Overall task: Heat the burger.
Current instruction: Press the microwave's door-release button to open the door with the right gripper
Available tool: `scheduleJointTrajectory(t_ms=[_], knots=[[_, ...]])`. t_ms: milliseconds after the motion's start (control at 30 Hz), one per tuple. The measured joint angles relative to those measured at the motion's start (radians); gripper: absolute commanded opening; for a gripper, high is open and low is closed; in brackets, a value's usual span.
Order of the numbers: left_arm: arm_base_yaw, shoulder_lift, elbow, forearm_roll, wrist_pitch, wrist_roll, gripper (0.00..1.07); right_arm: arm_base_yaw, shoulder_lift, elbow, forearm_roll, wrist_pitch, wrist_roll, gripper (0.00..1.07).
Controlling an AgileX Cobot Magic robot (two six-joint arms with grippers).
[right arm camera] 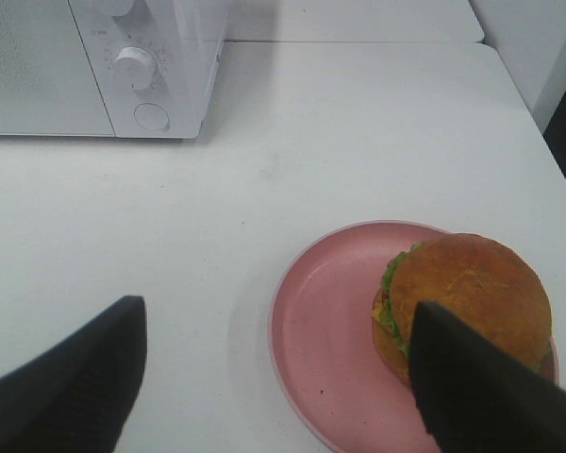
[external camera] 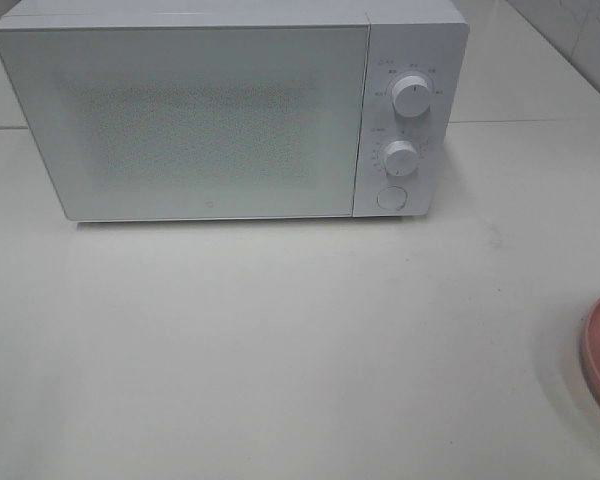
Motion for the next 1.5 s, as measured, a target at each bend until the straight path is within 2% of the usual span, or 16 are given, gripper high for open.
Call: scheduleJointTrajectory(t_ms=[267,633,1167,1500], knots=[[0.000,0.000,0.000,0.000,0.000,0.000,1.00,0.000,0.014,-0.018,0.000,-0.014,0.000,0.76],[0.000,0.000,0.000,0.000,0.000,0.000,1.00,0.000,0.176,-0.038,0.000,-0.179,0.000,0.76],[0.000,0.000,0.000,0.000,0.000,0.000,1.00,0.000,0.454,-0.031,0.000,-0.501,0.000,0.76],[0.000,0.000,0.000,0.000,0.000,0.000,1.00,0.000,0.663,0.033,0.000,-0.762,0.000,0.76]])
